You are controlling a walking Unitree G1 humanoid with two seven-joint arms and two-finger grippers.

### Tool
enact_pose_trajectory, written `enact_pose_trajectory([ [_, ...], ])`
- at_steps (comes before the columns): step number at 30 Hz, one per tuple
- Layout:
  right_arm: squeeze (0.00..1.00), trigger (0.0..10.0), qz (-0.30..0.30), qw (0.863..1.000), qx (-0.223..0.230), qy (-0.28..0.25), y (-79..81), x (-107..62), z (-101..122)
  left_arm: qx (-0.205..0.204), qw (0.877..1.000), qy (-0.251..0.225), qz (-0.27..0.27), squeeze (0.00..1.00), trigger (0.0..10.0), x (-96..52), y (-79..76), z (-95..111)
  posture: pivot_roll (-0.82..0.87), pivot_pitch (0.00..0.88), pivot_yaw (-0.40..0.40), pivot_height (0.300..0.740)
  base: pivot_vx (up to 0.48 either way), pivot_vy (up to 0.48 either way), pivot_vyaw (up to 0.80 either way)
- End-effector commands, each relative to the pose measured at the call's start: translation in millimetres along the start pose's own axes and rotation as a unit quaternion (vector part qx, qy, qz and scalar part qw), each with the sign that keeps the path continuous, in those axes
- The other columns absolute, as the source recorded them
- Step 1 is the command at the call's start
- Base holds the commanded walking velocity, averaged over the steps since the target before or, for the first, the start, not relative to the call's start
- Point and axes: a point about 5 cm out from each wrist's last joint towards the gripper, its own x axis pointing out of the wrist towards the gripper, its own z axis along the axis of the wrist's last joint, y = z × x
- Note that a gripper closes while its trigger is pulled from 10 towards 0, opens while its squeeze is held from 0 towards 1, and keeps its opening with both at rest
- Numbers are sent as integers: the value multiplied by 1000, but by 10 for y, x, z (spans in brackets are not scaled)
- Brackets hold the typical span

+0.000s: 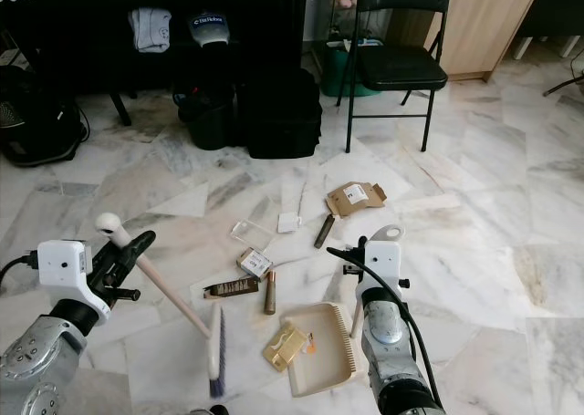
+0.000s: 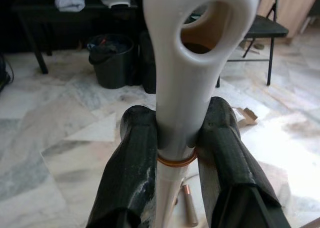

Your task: Sweep floor

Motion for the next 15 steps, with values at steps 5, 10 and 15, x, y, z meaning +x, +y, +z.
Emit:
enact_pose_trajectory([
  [5,0,10000,-2,1000,-3,3,-17,-18,-30,22,999,17,-28,0,10000,-38,-52,-102,101,119,-32,740,0,0,0],
  [10,0,10000,-1,1000,-3,3,-14,-13,-25,-1,999,31,-41,0,10000,-41,-76,-163,105,117,-35,740,0,0,0],
  [15,0,10000,-1,1000,-2,2,-10,-6,-15,-14,999,32,-40,0,10000,-34,-107,-207,101,120,-37,740,0,0,0],
])
